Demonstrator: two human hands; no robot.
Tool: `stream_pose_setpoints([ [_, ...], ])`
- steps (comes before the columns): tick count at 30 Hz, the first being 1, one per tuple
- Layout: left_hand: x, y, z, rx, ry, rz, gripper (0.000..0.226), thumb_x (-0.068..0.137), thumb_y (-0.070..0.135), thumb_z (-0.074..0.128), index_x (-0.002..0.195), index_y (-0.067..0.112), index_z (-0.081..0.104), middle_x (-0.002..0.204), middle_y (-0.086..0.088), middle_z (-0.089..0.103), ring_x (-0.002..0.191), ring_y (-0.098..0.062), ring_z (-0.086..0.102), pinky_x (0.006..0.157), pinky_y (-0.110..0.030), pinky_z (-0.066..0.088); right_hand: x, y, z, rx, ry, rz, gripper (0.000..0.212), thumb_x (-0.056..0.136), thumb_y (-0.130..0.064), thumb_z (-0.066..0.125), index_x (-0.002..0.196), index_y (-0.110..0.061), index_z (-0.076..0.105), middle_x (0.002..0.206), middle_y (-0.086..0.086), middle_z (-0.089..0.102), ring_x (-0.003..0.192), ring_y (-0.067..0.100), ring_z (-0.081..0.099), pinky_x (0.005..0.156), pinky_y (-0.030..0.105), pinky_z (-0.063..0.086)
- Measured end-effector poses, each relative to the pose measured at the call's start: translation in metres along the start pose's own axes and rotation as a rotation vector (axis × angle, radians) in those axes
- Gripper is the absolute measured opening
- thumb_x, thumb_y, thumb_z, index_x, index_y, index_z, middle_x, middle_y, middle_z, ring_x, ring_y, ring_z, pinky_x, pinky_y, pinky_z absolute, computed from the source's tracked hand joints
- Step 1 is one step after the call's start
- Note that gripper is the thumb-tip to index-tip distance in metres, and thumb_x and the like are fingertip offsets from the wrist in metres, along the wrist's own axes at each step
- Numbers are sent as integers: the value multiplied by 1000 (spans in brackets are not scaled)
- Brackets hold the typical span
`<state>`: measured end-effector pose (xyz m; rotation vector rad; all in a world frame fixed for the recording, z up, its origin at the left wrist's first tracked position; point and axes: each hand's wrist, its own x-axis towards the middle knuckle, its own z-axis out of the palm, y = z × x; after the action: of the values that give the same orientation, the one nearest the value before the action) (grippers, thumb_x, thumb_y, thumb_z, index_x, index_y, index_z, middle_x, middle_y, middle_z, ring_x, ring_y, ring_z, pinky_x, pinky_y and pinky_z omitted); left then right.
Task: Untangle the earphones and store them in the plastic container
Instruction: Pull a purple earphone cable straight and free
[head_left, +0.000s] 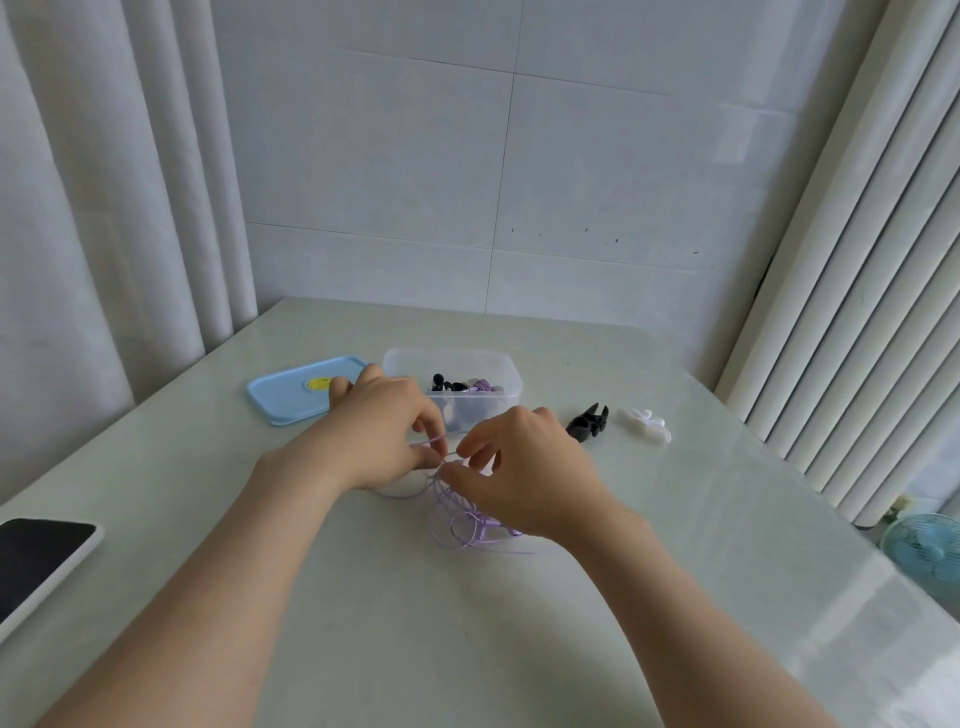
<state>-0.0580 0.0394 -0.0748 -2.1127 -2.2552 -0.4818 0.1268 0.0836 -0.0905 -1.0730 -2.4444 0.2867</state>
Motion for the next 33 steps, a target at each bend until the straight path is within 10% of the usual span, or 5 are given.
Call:
stream_pose_setpoints([
  [6,3,3,-3,-344,203,77,10,86,57,76,90,48,74,101,22,66,111,-16,45,94,-43,38,6,5,-2,196,172,79,13,82,-42,80,89,-31,83,65,-9,70,68,9,63,64,17,48],
  [11,7,9,-8,-785,421,124,14,102,20,65,98,32,61,103,12,74,96,-12,62,91,-42,51,4,6,-8,232,40,144,7,79,-28,77,76,-25,83,62,-8,72,60,8,59,62,19,48],
  [24,16,20,-7,-1679,549,-339,14,104,2,30,109,12,39,66,-13,61,65,-35,71,75,-52,66,10,27,-16,268,131,171,13,87,-29,80,100,-30,77,68,-9,74,67,12,68,68,17,50],
  [28,16,21,-1,-1482,504,-332,6,91,9,38,92,15,37,72,-4,39,53,-17,38,62,-41,56,9,25,-22,372,99,89,20,94,-24,76,112,-32,71,69,-16,75,63,5,68,62,14,51],
  [33,8,25,-4,-1019,427,-136,33,80,25,43,109,28,57,78,11,45,78,-20,50,79,-47,53,9,23,-18,394,104,103,19,96,-17,73,109,-30,71,82,-5,74,61,14,70,52,18,52],
])
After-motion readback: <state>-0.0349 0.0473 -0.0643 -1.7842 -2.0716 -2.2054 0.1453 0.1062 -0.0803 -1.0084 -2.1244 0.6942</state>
